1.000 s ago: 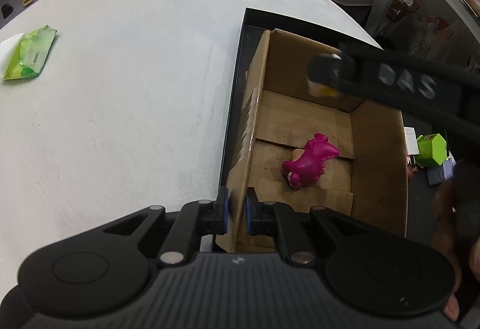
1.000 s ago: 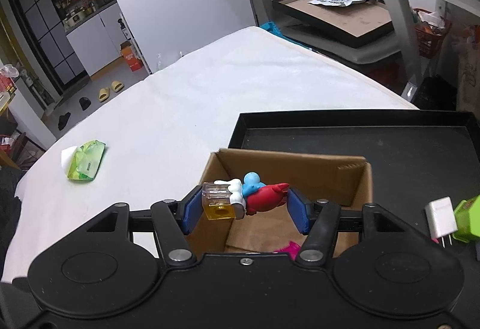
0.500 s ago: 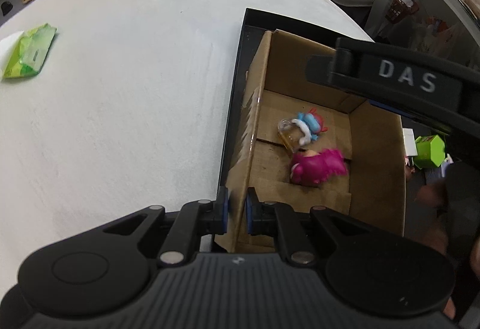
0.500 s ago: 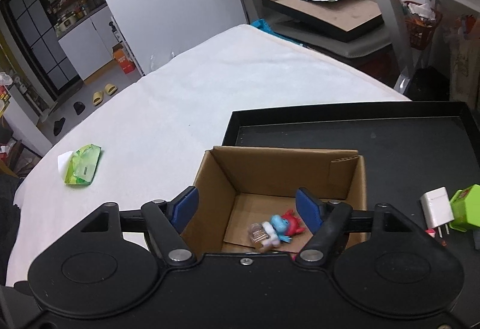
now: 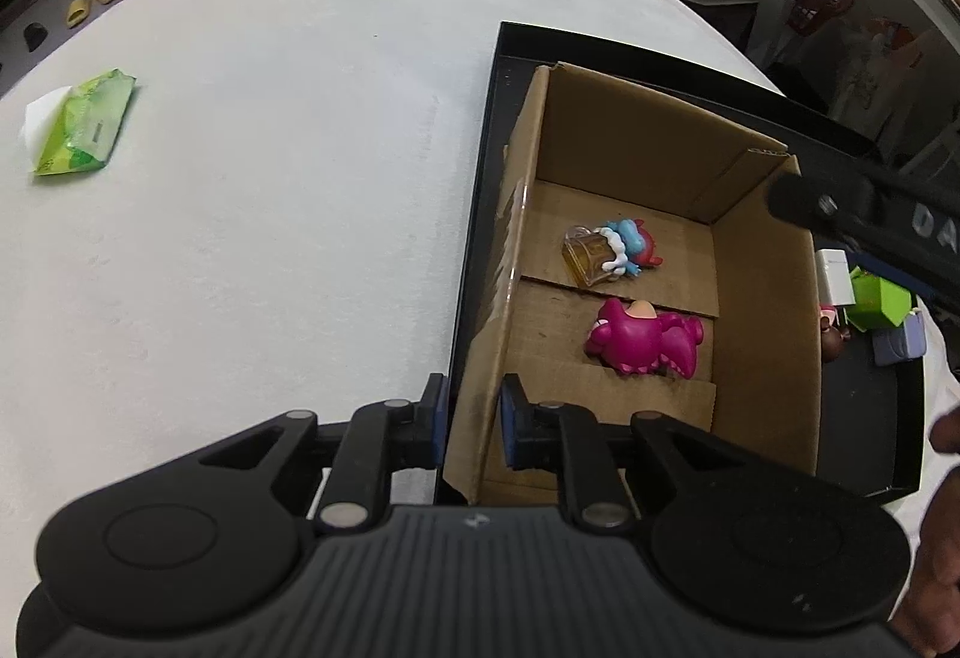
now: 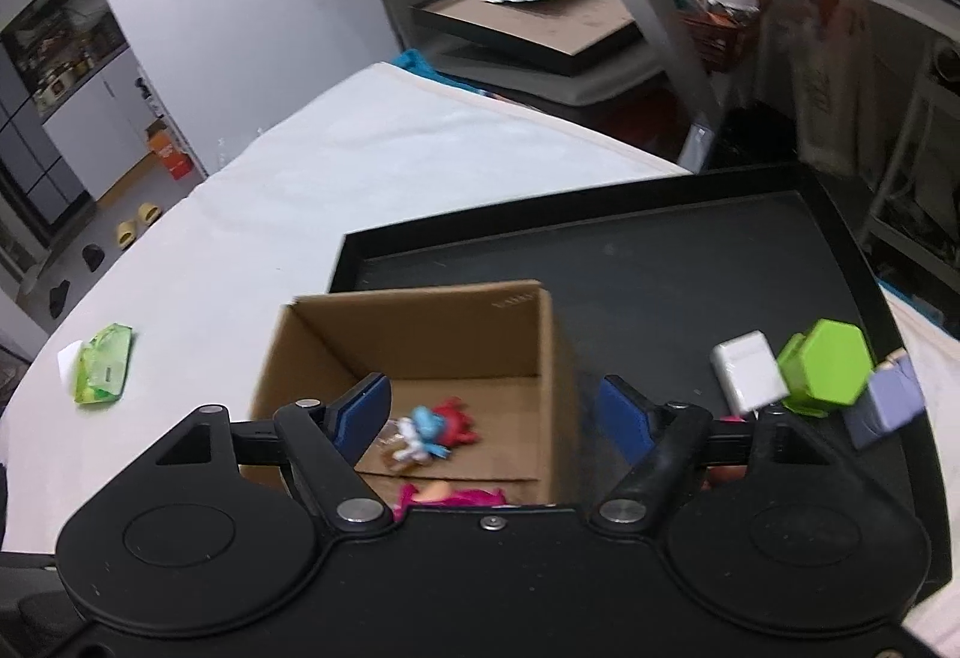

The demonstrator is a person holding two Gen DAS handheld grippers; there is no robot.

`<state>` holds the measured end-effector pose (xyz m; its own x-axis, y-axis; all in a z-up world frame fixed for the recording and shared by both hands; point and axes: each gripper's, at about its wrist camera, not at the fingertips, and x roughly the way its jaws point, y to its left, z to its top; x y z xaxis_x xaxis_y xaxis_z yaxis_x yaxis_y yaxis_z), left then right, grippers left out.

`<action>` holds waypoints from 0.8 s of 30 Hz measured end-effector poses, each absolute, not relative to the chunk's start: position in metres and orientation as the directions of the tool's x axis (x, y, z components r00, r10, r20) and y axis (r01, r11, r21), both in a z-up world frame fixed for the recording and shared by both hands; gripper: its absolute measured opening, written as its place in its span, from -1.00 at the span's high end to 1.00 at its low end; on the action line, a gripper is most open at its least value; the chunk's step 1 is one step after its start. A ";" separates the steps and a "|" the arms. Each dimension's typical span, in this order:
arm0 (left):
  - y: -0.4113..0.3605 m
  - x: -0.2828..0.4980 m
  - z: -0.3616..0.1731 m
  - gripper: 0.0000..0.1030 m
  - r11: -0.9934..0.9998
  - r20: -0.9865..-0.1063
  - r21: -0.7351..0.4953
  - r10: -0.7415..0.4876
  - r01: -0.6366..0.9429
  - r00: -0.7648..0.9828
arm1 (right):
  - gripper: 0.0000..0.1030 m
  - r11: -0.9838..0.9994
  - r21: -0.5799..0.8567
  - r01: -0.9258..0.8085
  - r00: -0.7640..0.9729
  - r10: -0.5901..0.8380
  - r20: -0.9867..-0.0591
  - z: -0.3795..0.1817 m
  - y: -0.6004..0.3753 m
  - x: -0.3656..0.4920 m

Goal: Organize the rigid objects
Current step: 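Carry the blue-red figure into the box and open the right tool, then reach the right tool to the brown monkey figure and grasp it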

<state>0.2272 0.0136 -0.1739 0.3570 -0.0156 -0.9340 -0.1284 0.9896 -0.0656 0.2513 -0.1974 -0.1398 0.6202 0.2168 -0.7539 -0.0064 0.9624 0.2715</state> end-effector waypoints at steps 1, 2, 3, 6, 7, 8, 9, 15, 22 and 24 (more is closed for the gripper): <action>0.013 0.227 -0.174 0.62 0.989 -0.935 -0.059 -0.007 -0.135 0.355 | -0.47 0.961 0.278 0.008 0.618 0.214 -0.756 -0.141 -0.203 0.251; 0.012 0.227 -0.173 0.59 0.989 -0.935 -0.052 0.001 -0.141 0.355 | -0.47 0.958 0.286 0.024 0.616 0.211 -0.759 -0.142 -0.207 0.251; 0.010 0.228 -0.173 0.52 0.988 -0.935 -0.046 0.009 -0.146 0.355 | -0.47 0.955 0.295 0.041 0.614 0.209 -0.761 -0.143 -0.213 0.251; 0.006 0.228 -0.171 0.25 0.988 -0.933 -0.018 0.039 -0.155 0.359 | -0.53 0.951 0.301 0.074 0.615 0.194 -0.764 -0.146 -0.224 0.250; 0.004 0.228 -0.170 0.15 0.988 -0.931 -0.006 0.051 -0.155 0.363 | -0.59 0.951 0.298 0.086 0.614 0.185 -0.767 -0.148 -0.227 0.250; 0.003 0.228 -0.170 0.11 0.988 -0.929 0.007 0.064 -0.155 0.365 | -0.60 0.951 0.292 0.097 0.610 0.175 -0.772 -0.151 -0.230 0.249; 0.001 0.228 -0.170 0.04 0.987 -0.928 0.022 0.079 -0.160 0.363 | -0.60 0.953 0.283 0.109 0.602 0.163 -0.781 -0.153 -0.233 0.249; -0.010 0.232 -0.171 -0.03 0.984 -0.927 0.060 0.116 -0.166 0.358 | -0.64 0.948 0.257 0.188 0.562 0.111 -0.820 -0.173 -0.254 0.249; -0.020 0.240 -0.175 -0.07 0.978 -0.918 0.127 0.179 -0.166 0.355 | -0.65 0.941 0.235 0.244 0.515 0.079 -0.853 -0.200 -0.272 0.250; -0.021 0.243 -0.177 -0.07 0.974 -0.917 0.144 0.197 -0.173 0.347 | -0.65 0.939 0.231 0.254 0.503 0.076 -0.861 -0.206 -0.276 0.251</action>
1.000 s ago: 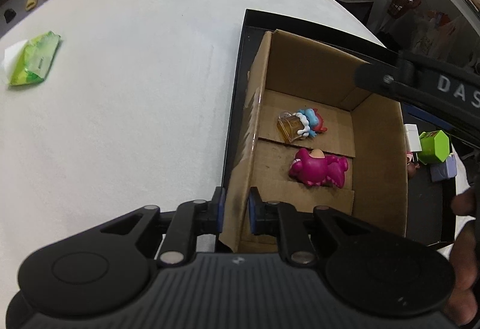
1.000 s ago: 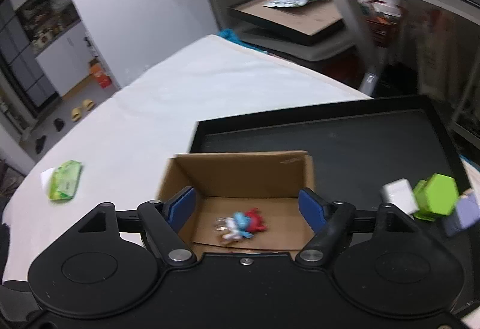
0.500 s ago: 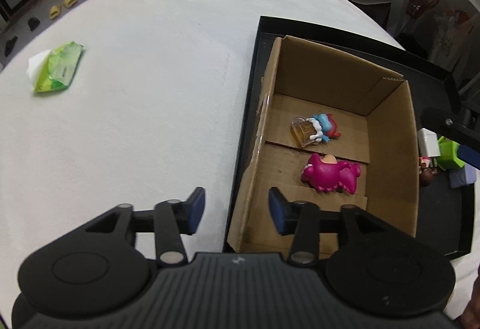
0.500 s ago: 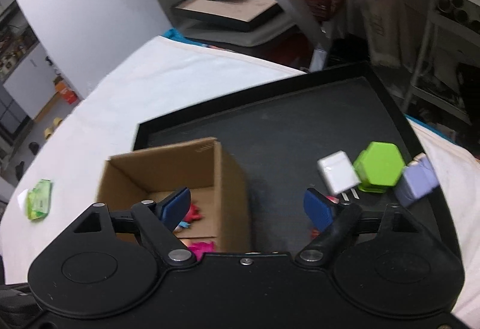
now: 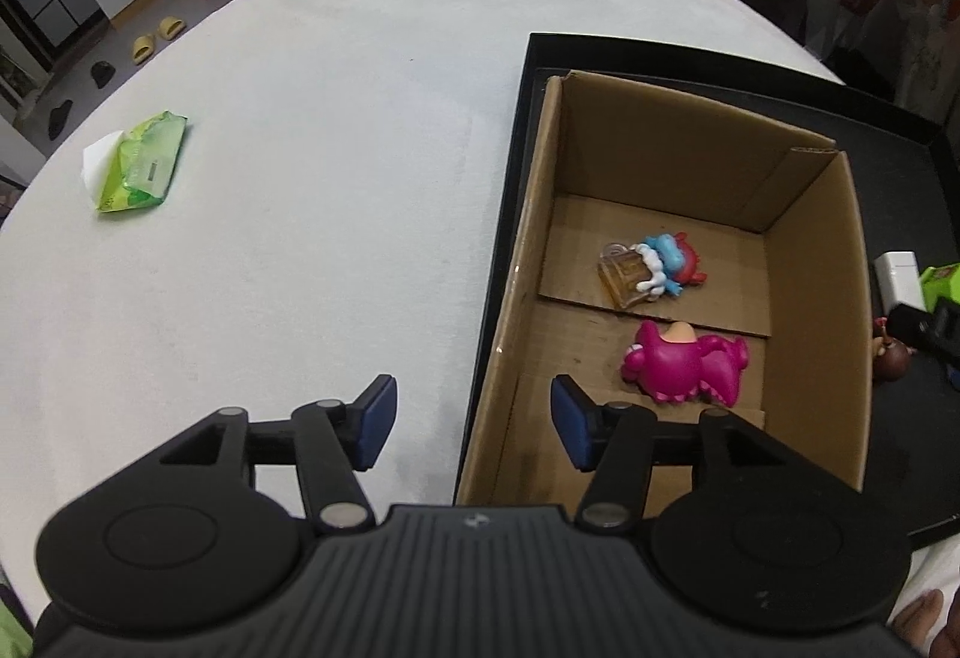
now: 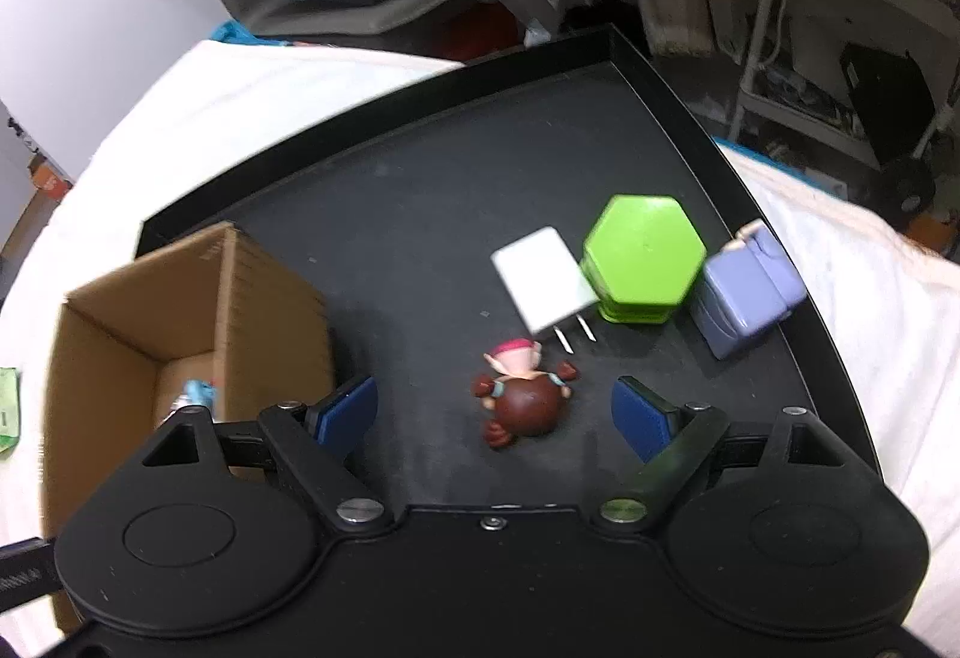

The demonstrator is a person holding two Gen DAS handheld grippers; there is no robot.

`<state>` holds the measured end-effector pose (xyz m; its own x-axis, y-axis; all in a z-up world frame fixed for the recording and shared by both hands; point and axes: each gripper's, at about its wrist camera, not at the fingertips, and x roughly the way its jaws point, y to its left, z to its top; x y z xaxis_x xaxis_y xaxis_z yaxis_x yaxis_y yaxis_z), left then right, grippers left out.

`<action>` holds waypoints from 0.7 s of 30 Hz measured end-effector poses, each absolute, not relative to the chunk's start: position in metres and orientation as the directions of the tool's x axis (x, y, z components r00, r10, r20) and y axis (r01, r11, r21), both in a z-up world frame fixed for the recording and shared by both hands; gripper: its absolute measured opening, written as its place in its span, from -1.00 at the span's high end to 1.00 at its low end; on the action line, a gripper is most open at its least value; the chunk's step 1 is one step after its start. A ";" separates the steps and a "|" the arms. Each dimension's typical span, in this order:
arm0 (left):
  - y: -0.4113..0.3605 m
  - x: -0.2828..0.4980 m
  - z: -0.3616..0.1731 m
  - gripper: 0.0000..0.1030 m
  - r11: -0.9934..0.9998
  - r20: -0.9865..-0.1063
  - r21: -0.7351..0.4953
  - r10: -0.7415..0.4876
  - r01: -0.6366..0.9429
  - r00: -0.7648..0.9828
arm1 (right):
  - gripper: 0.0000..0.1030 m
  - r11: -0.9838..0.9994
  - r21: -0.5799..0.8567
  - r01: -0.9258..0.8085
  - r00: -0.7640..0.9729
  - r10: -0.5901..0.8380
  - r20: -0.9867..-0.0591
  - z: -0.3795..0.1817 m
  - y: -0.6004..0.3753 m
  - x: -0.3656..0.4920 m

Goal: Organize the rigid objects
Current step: 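Reach the right tool to the brown monkey figure and grasp it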

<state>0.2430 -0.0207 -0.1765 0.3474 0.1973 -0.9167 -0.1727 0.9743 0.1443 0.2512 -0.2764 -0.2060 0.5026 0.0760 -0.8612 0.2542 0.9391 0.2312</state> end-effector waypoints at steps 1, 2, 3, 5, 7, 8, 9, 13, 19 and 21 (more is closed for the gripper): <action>-0.021 0.244 -0.177 -0.07 0.972 -0.915 0.154 0.208 -0.179 0.344 | -0.65 0.938 0.229 0.260 0.495 0.074 -0.866 -0.210 -0.278 0.252; -0.021 0.246 -0.177 -0.07 0.969 -0.914 0.161 0.217 -0.186 0.341 | -0.65 0.937 0.229 0.264 0.488 0.075 -0.870 -0.212 -0.279 0.253; -0.021 0.247 -0.176 -0.07 0.967 -0.914 0.166 0.225 -0.194 0.339 | -0.65 0.936 0.231 0.266 0.481 0.079 -0.873 -0.216 -0.280 0.255; -0.023 0.249 -0.176 -0.08 0.965 -0.914 0.169 0.230 -0.202 0.333 | -0.65 0.936 0.237 0.260 0.474 0.090 -0.876 -0.219 -0.281 0.258; -0.026 0.252 -0.176 -0.08 0.962 -0.913 0.181 0.241 -0.204 0.328 | -0.64 0.940 0.234 0.250 0.472 0.093 -0.877 -0.224 -0.282 0.260; -0.029 0.253 -0.177 -0.08 0.961 -0.912 0.189 0.249 -0.203 0.327 | -0.64 0.941 0.230 0.247 0.470 0.092 -0.878 -0.225 -0.282 0.261; -0.031 0.254 -0.177 -0.08 0.959 -0.910 0.197 0.256 -0.201 0.326 | -0.64 0.943 0.227 0.244 0.465 0.091 -0.880 -0.228 -0.282 0.262; -0.040 0.259 -0.183 -0.08 0.953 -0.908 0.226 0.281 -0.203 0.310 | -0.58 0.943 0.226 0.244 0.448 0.097 -0.889 -0.239 -0.286 0.265; -0.056 0.262 -0.186 -0.08 0.943 -0.893 0.267 0.320 -0.198 0.316 | 0.28 0.943 0.227 0.243 0.448 0.098 -0.889 -0.242 -0.292 0.260; -0.059 0.262 -0.185 -0.08 0.943 -0.891 0.271 0.323 -0.195 0.320 | 0.29 0.937 0.257 0.238 0.448 0.129 -0.885 -0.242 -0.293 0.260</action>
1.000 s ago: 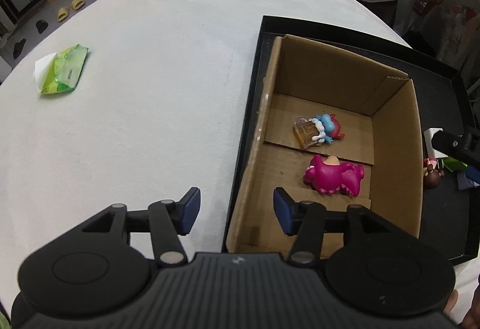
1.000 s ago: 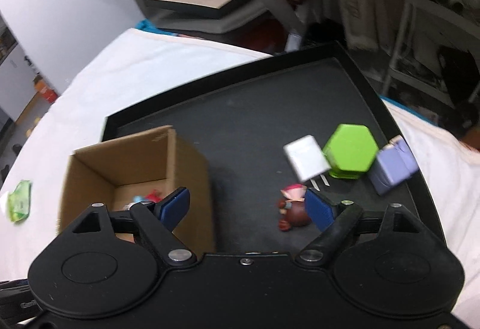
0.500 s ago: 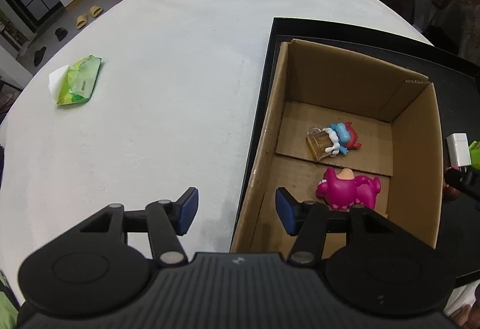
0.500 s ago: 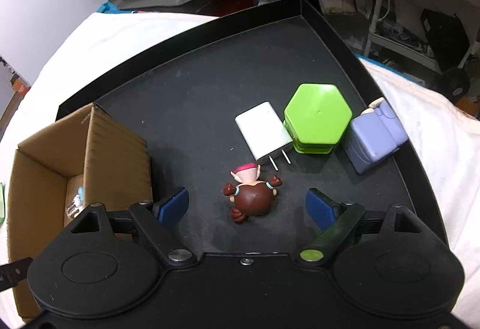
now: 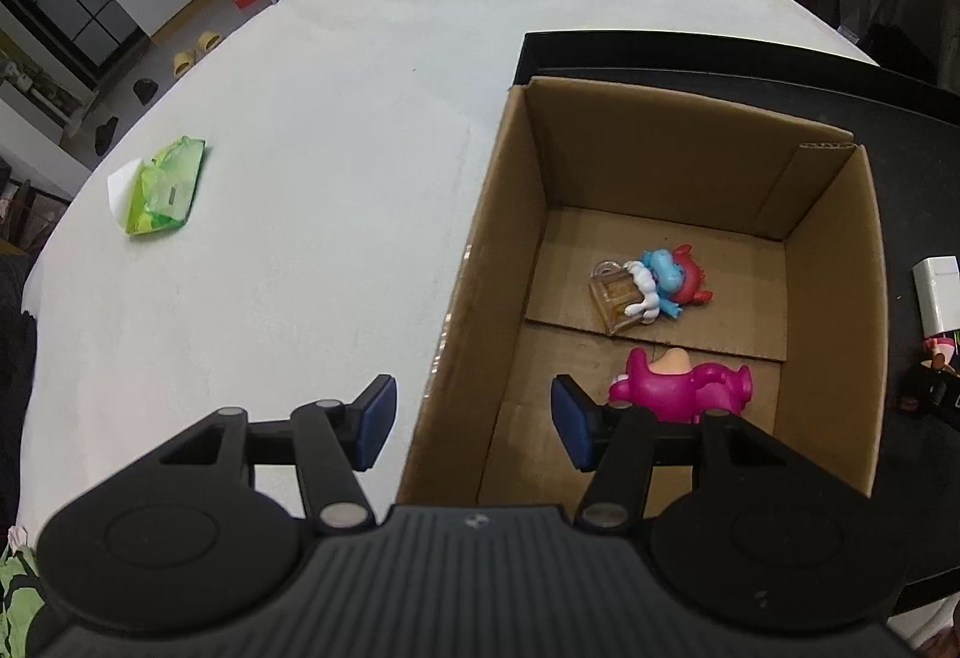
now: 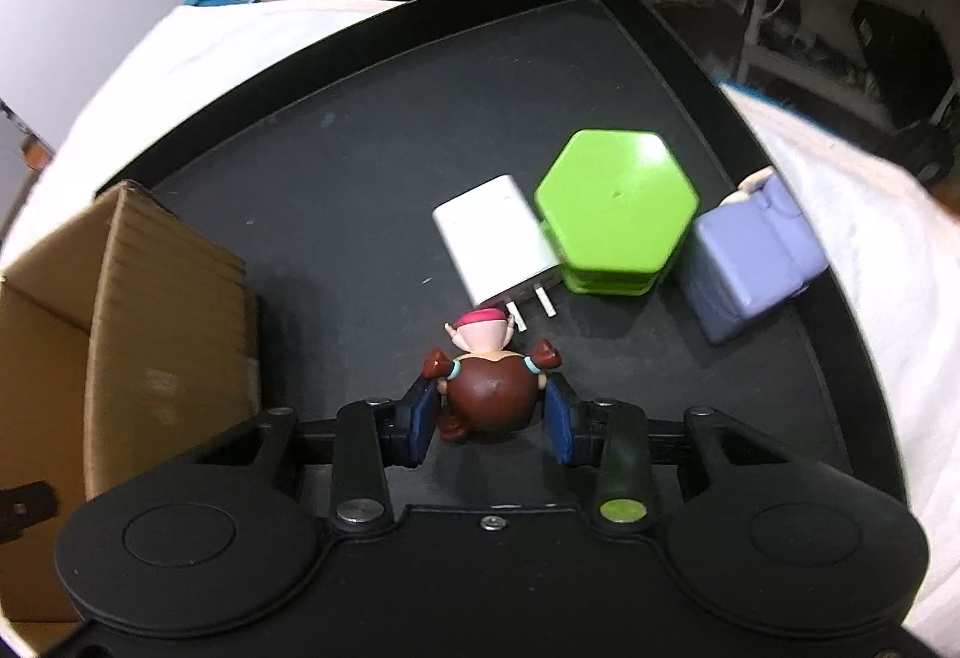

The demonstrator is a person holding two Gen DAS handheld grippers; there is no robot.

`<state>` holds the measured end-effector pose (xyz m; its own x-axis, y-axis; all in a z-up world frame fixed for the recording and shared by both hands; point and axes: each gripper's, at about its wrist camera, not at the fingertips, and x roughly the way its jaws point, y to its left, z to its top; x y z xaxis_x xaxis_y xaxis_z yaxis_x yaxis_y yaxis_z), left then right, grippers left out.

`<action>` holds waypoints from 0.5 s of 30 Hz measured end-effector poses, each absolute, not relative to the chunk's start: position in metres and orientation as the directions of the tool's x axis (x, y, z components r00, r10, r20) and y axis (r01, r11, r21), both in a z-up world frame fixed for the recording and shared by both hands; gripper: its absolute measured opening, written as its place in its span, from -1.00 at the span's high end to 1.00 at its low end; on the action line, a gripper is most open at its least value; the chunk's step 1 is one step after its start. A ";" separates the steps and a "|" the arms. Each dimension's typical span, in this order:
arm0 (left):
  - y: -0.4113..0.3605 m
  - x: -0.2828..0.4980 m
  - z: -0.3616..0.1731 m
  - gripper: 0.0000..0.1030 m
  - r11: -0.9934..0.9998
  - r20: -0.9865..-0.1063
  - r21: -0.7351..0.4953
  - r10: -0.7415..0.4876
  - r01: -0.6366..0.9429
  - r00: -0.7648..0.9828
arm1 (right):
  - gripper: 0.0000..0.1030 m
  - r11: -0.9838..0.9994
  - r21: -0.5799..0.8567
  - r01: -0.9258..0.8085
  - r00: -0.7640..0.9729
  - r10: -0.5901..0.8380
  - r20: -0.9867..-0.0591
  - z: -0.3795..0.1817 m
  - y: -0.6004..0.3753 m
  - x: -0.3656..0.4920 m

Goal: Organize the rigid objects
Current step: 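Reach the right tool to the brown monkey figure and grasp it, then carry the brown monkey into the box and open the right tool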

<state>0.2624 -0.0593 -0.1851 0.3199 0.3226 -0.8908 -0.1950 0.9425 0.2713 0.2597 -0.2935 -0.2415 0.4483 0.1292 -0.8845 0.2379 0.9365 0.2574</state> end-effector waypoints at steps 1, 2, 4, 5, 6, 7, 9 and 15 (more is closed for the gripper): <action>-0.060 0.263 -0.185 -0.08 0.943 -0.891 0.270 0.321 -0.194 0.321 | 0.29 0.938 0.260 0.230 0.452 0.133 -0.882 -0.240 -0.292 0.259; -0.062 0.263 -0.184 -0.08 0.943 -0.890 0.270 0.321 -0.193 0.323 | 0.29 0.940 0.259 0.219 0.461 0.135 -0.877 -0.237 -0.291 0.258; -0.062 0.262 -0.183 -0.08 0.943 -0.888 0.272 0.322 -0.191 0.328 | 0.29 0.941 0.268 0.206 0.478 0.142 -0.867 -0.229 -0.289 0.257; -0.062 0.262 -0.183 -0.08 0.943 -0.887 0.273 0.323 -0.190 0.330 | 0.29 0.941 0.272 0.203 0.486 0.144 -0.862 -0.226 -0.289 0.256; -0.062 0.262 -0.183 -0.08 0.943 -0.887 0.273 0.323 -0.189 0.331 | 0.29 0.940 0.275 0.202 0.492 0.146 -0.859 -0.223 -0.289 0.256; -0.061 0.261 -0.183 -0.08 0.944 -0.887 0.271 0.322 -0.190 0.331 | 0.29 0.939 0.280 0.200 0.499 0.149 -0.854 -0.220 -0.290 0.254; -0.059 0.260 -0.182 -0.08 0.944 -0.889 0.266 0.318 -0.195 0.328 | 0.29 0.939 0.284 0.193 0.509 0.152 -0.847 -0.216 -0.290 0.253; -0.048 0.256 -0.178 -0.08 0.953 -0.895 0.225 0.284 -0.202 0.344 | 0.29 0.937 0.302 0.177 0.548 0.161 -0.821 -0.199 -0.291 0.250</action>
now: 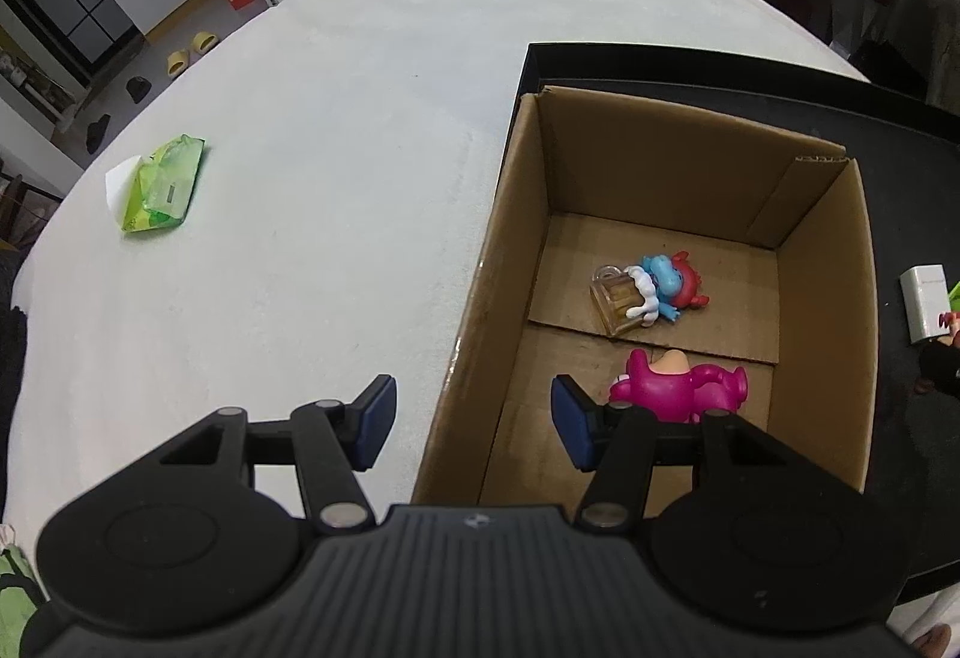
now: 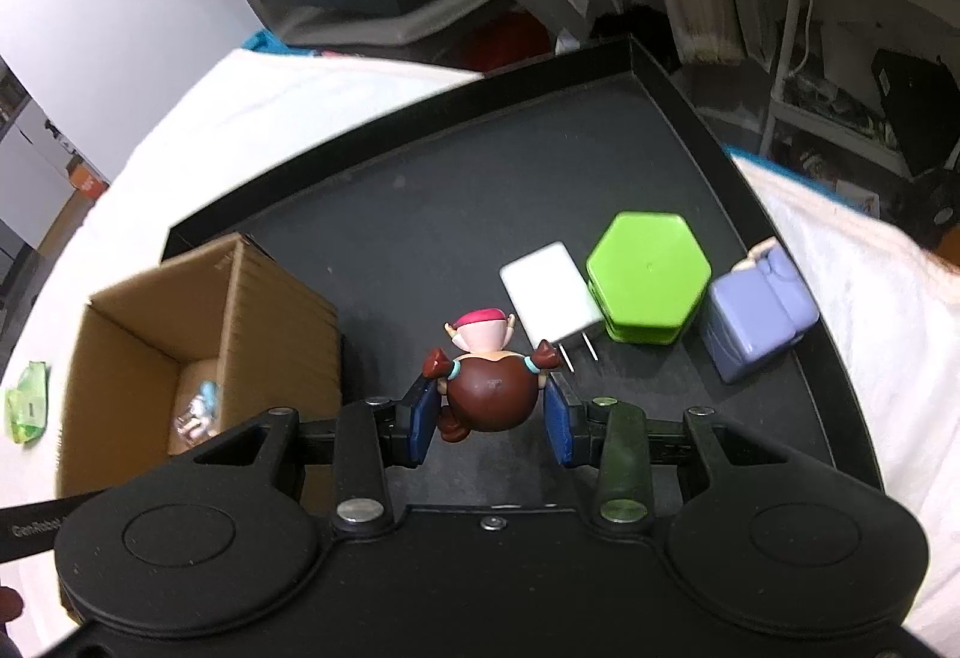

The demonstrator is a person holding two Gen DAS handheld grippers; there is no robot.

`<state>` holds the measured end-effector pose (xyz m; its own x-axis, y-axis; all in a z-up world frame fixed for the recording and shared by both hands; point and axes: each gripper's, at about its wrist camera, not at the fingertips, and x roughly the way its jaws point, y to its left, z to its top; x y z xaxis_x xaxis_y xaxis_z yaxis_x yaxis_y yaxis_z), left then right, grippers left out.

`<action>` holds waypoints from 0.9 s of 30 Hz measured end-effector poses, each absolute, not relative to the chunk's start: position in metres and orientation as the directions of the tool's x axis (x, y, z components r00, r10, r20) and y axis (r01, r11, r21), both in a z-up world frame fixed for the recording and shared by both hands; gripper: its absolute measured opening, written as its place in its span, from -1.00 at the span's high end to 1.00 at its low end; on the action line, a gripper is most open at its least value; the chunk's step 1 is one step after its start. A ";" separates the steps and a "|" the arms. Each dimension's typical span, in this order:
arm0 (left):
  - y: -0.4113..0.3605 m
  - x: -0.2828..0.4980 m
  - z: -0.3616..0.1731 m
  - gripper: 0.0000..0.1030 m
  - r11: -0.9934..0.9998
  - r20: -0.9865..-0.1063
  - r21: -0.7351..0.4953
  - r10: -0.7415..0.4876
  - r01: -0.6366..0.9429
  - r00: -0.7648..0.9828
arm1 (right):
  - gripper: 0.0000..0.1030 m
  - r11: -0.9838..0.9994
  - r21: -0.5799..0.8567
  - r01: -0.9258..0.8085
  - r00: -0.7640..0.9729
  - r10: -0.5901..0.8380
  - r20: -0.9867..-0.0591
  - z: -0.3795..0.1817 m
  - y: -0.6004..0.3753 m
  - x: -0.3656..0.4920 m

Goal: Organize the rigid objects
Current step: 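Carry the brown monkey into the box and open the right tool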

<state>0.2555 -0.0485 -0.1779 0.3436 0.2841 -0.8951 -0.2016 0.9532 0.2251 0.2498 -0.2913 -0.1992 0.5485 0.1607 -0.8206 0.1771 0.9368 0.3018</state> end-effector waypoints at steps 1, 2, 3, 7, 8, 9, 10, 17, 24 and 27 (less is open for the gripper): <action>-0.047 0.255 -0.177 -0.08 0.955 -0.896 0.217 0.277 -0.202 0.347 | 0.29 0.936 0.306 0.173 0.556 0.163 -0.815 -0.196 -0.291 0.249; -0.044 0.254 -0.176 -0.08 0.956 -0.897 0.211 0.271 -0.203 0.349 | 0.29 0.935 0.311 0.168 0.563 0.168 -0.809 -0.193 -0.291 0.249; -0.042 0.252 -0.176 -0.08 0.958 -0.898 0.204 0.266 -0.204 0.351 | 0.29 0.935 0.315 0.162 0.570 0.171 -0.803 -0.190 -0.290 0.249; -0.032 0.249 -0.172 -0.08 0.963 -0.902 0.172 0.239 -0.209 0.358 | 0.29 0.933 0.324 0.156 0.597 0.172 -0.784 -0.179 -0.289 0.246; -0.029 0.249 -0.172 -0.08 0.964 -0.904 0.165 0.233 -0.209 0.360 | 0.29 0.932 0.329 0.153 0.603 0.176 -0.778 -0.177 -0.288 0.246; -0.026 0.248 -0.171 -0.08 0.965 -0.904 0.160 0.228 -0.208 0.361 | 0.29 0.930 0.337 0.147 0.608 0.184 -0.773 -0.174 -0.287 0.245; -0.023 0.248 -0.171 -0.08 0.965 -0.905 0.156 0.225 -0.209 0.362 | 0.29 0.928 0.344 0.141 0.610 0.192 -0.769 -0.172 -0.287 0.245; -0.007 0.244 -0.167 -0.08 0.973 -0.907 0.098 0.174 -0.211 0.383 | 0.28 0.920 0.382 0.085 0.622 0.250 -0.742 -0.157 -0.276 0.243; 0.004 0.241 -0.169 -0.08 0.983 -0.913 0.028 0.098 -0.180 0.395 | 0.28 0.924 0.382 0.005 0.631 0.293 -0.718 -0.139 -0.257 0.240; 0.007 0.240 -0.173 -0.07 0.985 -0.917 0.009 0.076 -0.170 0.392 | 0.28 0.934 0.357 -0.013 0.631 0.284 -0.722 -0.136 -0.245 0.242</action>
